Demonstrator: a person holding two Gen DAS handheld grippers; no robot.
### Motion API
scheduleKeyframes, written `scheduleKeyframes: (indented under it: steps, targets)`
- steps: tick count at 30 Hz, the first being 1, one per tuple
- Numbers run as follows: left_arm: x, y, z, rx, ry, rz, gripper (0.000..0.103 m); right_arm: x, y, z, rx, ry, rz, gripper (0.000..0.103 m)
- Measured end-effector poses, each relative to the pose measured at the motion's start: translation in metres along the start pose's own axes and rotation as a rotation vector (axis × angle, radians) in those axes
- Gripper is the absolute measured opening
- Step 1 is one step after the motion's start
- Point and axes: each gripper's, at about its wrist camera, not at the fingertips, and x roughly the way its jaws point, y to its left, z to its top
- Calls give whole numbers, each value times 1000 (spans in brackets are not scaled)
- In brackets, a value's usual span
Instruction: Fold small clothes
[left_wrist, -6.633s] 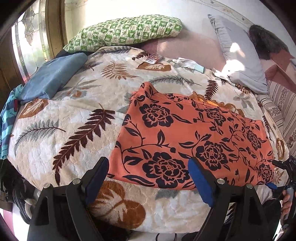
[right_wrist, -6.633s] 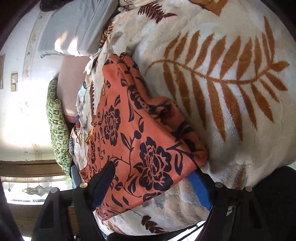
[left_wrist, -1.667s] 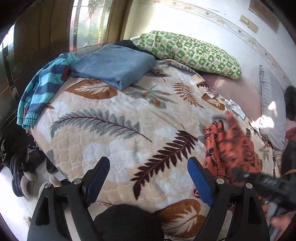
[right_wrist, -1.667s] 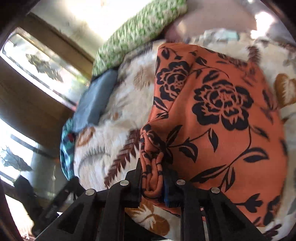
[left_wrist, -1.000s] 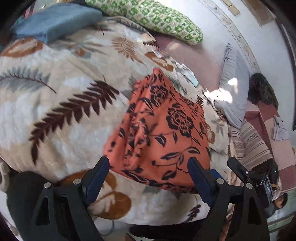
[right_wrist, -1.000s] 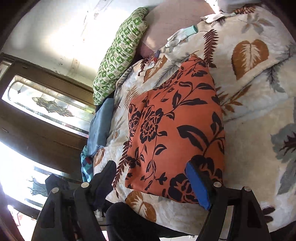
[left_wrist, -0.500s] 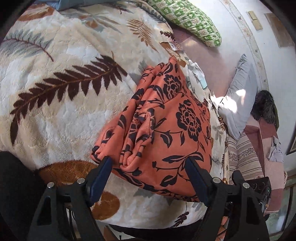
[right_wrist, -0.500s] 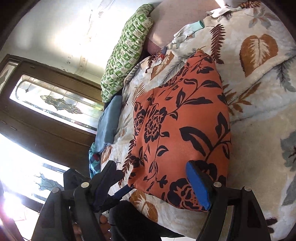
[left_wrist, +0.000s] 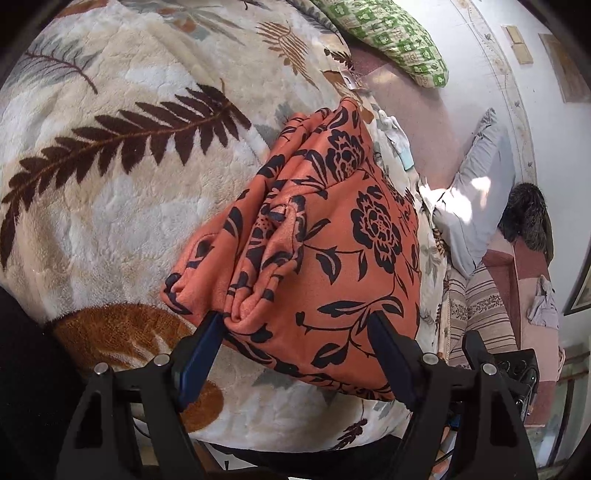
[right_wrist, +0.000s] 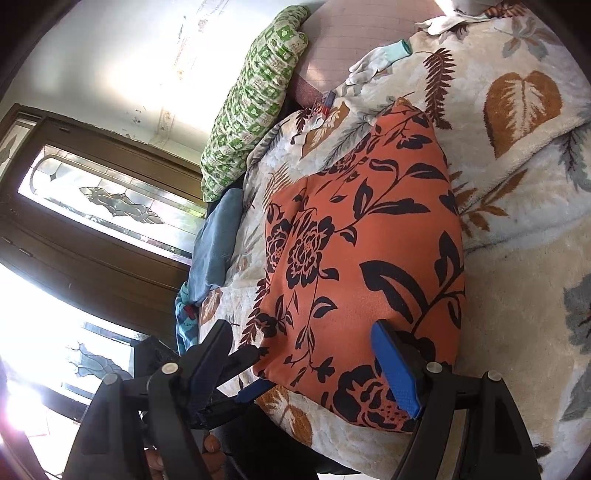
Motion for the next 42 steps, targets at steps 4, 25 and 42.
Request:
scheduleKeyframes:
  steps: [4,25,42]
  targets:
    - [1,-13,2,97,-16,57,10,3,1,3,-6,5,-18,80]
    - [-14,20,3,140,-159,200,9,13,38,26,-148,52,-108,80]
    - [-65,-42,-6,323,-301,200,19,63,-18,37,25,181,-72,85]
